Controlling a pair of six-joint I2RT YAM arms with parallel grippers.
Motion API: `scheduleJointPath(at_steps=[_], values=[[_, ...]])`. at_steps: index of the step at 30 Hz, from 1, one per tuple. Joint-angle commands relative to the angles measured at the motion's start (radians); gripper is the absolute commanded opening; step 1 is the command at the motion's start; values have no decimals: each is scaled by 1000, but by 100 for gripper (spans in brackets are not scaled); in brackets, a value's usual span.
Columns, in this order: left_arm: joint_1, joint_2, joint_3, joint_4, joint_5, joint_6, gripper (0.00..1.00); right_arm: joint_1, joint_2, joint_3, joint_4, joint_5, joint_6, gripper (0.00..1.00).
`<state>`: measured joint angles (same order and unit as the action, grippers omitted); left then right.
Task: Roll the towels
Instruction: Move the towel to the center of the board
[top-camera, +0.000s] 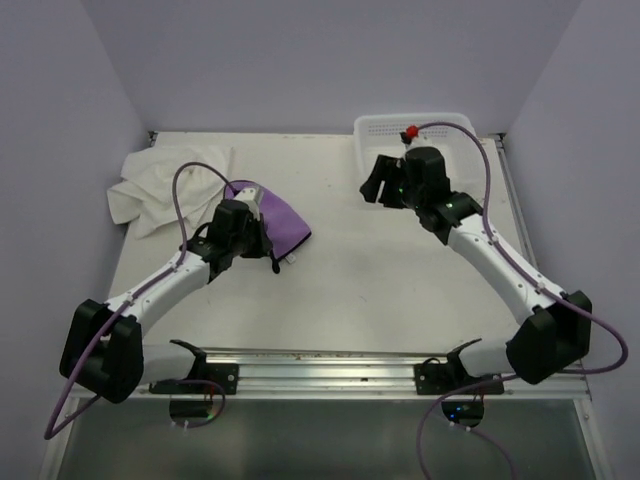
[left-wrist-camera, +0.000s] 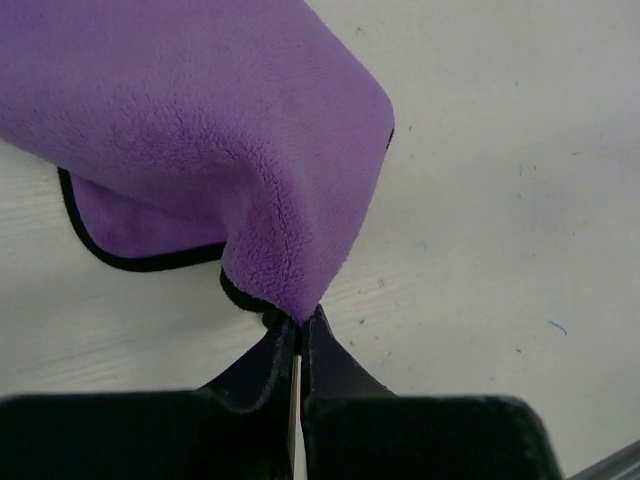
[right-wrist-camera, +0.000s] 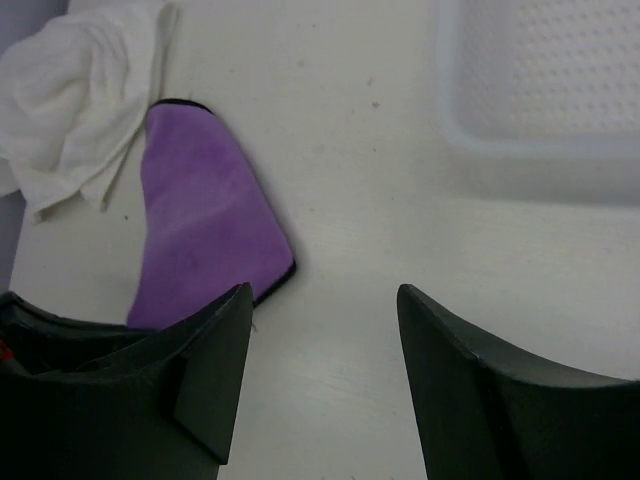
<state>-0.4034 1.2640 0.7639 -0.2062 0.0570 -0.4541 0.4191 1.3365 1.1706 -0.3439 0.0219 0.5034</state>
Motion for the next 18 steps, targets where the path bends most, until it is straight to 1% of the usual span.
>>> scheduleJointPath(at_steps=[1,2,3,4,5,6,8,9,13,18], values=[[-43,-58,-20,62,67,-2,0,41,140,187,0,56,-36,63],[-57,-69,-24,60,70,3,0,44,235,225,-4,56,-35,61],[-72,-75,-25,54,72,9,0,55,280,315,-10,64,-39,59],[-102,-81,-15,36,67,24,0,60,338,364,-39,64,-48,57],[-116,-84,-11,28,60,29,0,66,437,417,-56,64,-54,56],[-132,-87,-8,24,50,40,0,78,496,516,-90,67,-63,55],[-163,-103,-3,14,46,48,0,90,585,605,-119,79,-75,55],[-172,-107,-5,14,40,57,0,96,666,674,-128,79,-75,55],[-192,-114,0,7,36,74,0,104,812,819,-179,90,-66,55],[-204,-117,0,7,66,75,0,109,935,986,-254,182,-71,61]])
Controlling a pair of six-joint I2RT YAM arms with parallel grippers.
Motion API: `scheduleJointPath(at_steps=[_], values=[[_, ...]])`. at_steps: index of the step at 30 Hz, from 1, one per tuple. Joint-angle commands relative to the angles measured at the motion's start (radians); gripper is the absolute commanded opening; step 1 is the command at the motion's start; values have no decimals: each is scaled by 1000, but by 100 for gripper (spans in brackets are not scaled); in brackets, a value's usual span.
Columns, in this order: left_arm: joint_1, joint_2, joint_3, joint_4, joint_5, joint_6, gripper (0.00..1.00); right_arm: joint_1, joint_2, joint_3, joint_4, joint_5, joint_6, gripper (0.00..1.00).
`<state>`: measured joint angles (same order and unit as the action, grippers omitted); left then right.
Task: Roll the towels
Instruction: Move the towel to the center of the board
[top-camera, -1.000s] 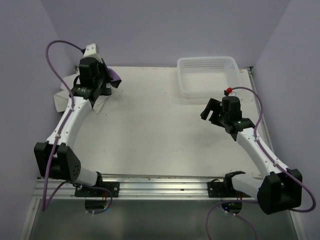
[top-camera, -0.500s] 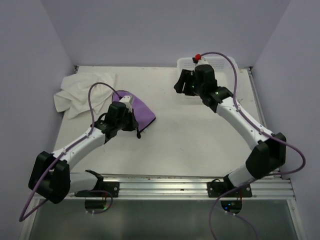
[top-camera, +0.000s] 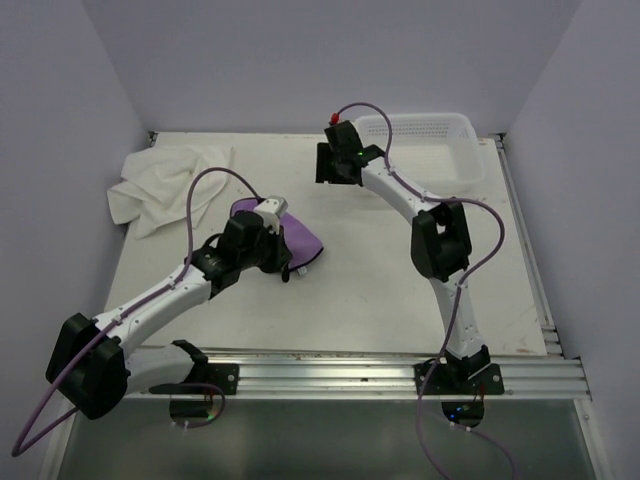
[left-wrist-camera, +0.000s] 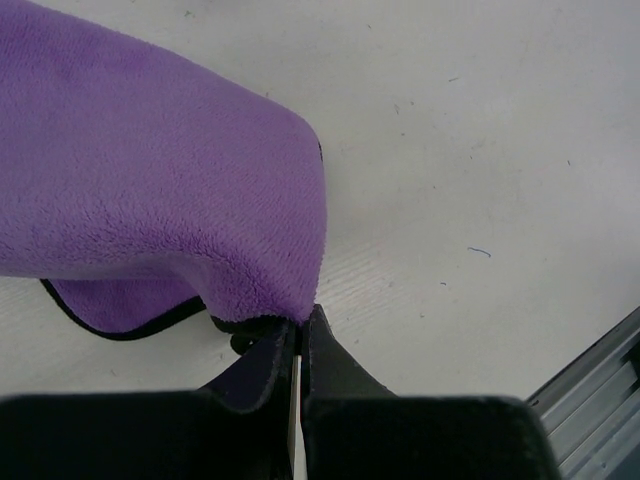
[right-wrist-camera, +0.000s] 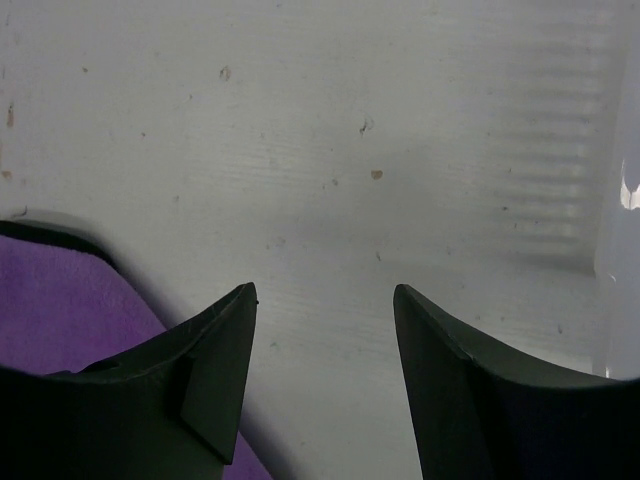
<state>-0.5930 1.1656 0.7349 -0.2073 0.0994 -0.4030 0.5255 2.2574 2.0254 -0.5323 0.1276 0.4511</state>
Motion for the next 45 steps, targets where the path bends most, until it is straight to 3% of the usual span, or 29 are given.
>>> scheduleJointPath(at_steps=[1,10,22,34,40,45], values=[[-21,-27,23,11,23,24,0,2,45,151,-86,92,-28,61],[-51,-34,15,20,19,30,0,-35,126,216,-144,202,-29,65],[-76,-37,23,6,14,35,0,-159,131,200,-136,142,-38,66],[-94,-56,24,-9,6,-17,0,-213,186,332,-172,86,-89,70],[-111,-87,-9,37,71,-98,0,-183,-76,31,26,-31,-176,72],[-163,-90,-40,97,77,-174,0,-154,-356,-220,67,-83,-120,72]])
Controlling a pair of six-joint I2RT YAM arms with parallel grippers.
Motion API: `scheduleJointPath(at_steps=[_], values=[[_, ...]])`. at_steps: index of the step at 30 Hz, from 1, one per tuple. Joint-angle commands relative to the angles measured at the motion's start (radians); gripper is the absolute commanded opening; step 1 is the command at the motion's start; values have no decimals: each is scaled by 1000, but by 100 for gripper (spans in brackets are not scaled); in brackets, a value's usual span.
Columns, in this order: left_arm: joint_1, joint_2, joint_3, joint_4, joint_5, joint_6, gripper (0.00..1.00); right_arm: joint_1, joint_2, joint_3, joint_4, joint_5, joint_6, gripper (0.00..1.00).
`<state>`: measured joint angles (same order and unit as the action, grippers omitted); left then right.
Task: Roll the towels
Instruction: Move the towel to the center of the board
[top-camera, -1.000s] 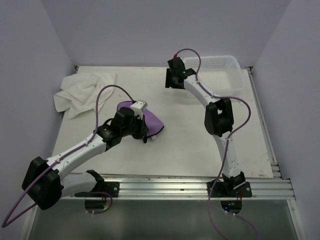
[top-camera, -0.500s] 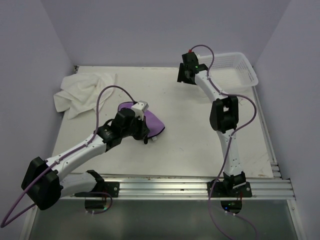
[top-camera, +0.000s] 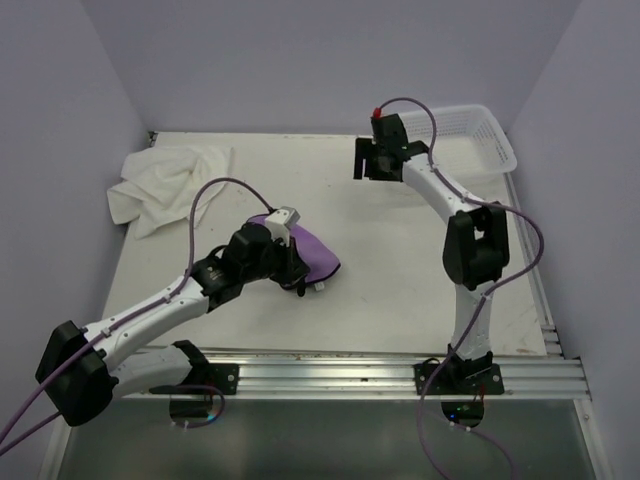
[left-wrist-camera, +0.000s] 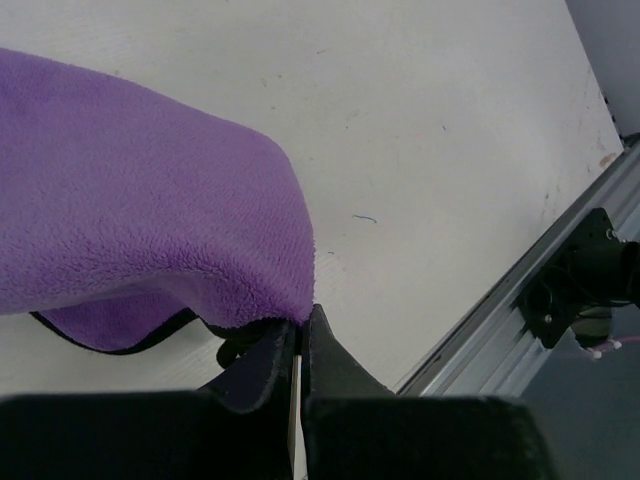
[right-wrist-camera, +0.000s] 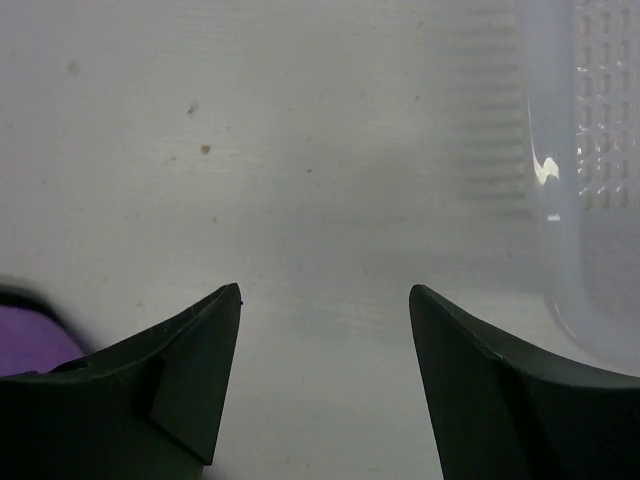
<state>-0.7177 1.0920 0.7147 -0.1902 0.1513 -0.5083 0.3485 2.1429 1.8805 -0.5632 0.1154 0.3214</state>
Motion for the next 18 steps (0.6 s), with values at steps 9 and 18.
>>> scheduleJointPath(at_steps=[9,18], values=[[-276,65,-30,123,-146,-119,88,33,-770,-607,111,-21,128,72],[-290,-197,-126,5,-360,-177,90,33,-1170,-902,17,-29,142,59]])
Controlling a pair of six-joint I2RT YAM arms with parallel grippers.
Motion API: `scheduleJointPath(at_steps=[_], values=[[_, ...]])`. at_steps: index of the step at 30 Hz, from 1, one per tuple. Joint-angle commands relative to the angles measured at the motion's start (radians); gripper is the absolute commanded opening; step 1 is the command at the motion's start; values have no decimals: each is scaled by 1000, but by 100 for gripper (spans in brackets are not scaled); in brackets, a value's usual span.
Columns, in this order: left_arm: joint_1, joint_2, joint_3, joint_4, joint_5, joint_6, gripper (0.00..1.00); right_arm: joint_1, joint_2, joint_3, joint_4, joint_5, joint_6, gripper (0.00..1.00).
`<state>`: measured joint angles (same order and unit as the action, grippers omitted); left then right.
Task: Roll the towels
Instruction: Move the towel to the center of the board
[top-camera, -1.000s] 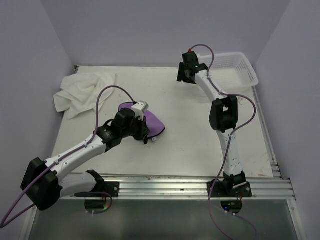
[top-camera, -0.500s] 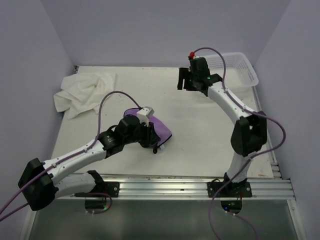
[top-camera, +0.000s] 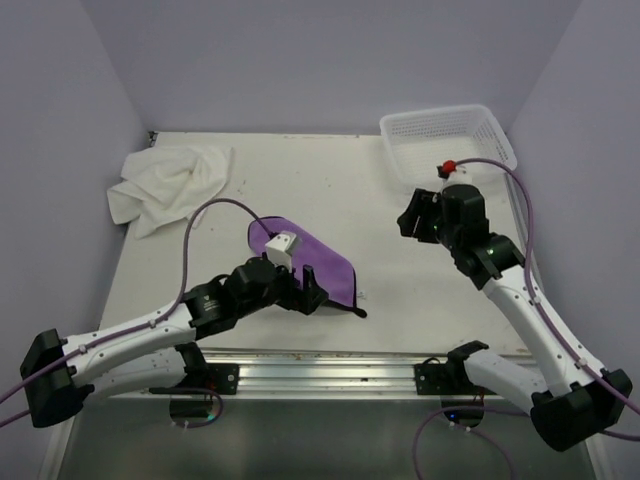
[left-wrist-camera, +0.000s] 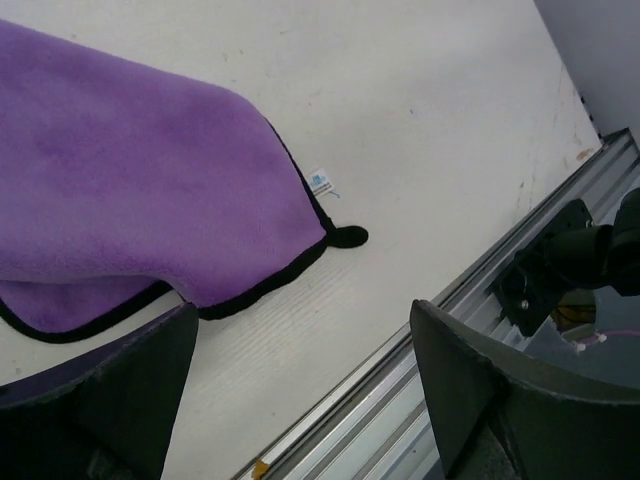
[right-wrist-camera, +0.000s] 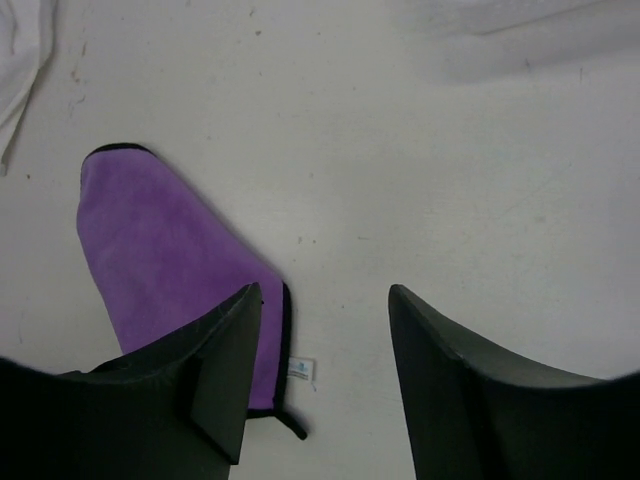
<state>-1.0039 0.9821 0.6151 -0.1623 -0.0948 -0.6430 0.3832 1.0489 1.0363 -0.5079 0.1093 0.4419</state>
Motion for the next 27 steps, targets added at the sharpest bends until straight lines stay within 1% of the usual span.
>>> scheduleJointPath(at_steps=[1,3,5,6,7,8,10,11,16,18,22,25,27], values=[[-4,-106,-35,-31,-120,-52,90,2,-96,-82,-38,-66,24,55],[-4,-170,-73,-43,-141,-87,88,16,-154,-156,-52,-92,37,52],[-4,-213,-124,-55,-166,-127,86,61,-190,-238,-47,-105,60,51],[-4,-247,-138,-77,-198,-145,84,84,-220,-270,-40,-105,101,51],[-4,-253,-147,-100,-219,-168,83,135,-236,-306,-28,-105,130,51],[-4,-261,-165,-130,-245,-213,81,154,-246,-371,1,-105,173,51],[-4,-257,-179,-137,-255,-236,79,204,-265,-419,19,-105,204,51],[-4,-252,-196,-137,-258,-260,76,221,-263,-452,32,-105,214,51],[-4,-197,-221,-99,-244,-296,71,339,-204,-489,29,-93,241,53],[-4,-184,-225,-98,-246,-305,70,362,-188,-499,37,-80,241,53],[-4,-217,-247,-98,-261,-330,70,414,-168,-532,94,-77,247,53],[-4,-241,-259,-114,-278,-351,73,440,-113,-536,127,-77,241,53],[-4,-246,-265,-121,-287,-365,74,457,-55,-547,192,-100,244,53]])
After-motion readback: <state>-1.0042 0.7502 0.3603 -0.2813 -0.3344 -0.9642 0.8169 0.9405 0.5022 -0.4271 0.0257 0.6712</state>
